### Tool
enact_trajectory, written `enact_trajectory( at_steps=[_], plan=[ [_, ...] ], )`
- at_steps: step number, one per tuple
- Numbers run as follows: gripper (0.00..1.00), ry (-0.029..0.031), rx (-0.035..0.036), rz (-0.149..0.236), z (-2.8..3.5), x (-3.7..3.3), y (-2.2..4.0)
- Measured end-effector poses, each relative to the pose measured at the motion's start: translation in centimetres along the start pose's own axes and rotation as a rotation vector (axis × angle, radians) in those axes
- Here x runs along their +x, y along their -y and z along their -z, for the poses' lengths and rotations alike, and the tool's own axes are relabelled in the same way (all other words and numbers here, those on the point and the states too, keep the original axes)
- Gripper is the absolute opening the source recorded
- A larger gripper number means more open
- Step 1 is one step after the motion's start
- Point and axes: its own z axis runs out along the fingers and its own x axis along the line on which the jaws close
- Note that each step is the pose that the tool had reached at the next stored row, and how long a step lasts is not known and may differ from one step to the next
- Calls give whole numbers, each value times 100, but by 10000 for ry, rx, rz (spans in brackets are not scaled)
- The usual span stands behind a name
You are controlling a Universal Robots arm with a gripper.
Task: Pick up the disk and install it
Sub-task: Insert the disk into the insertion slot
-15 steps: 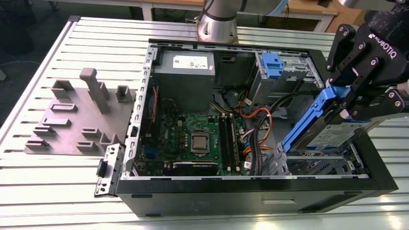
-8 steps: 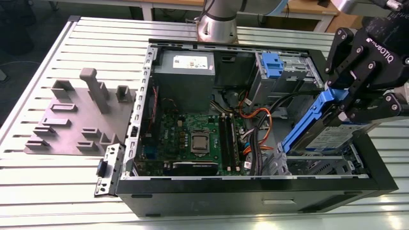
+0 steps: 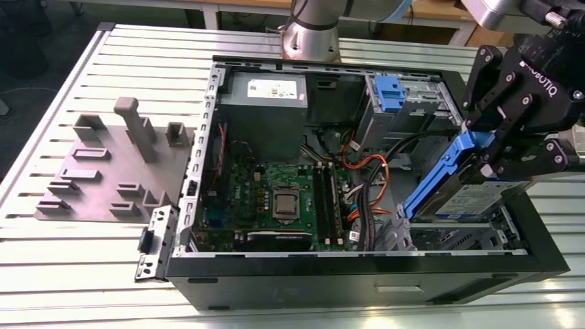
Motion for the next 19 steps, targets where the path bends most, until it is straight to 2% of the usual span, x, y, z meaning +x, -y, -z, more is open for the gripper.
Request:
enact_trajectory(
  at_steps=[6,14,17,18,19],
  plan=[
    [36,-1,0,0,-30,9,1],
    [36,0,0,0,-33,9,1],
    [38,-1,1,0,-33,9,1],
    [44,3,0,0,-37,9,1],
    [44,1,2,0,-43,9,1]
  ],
)
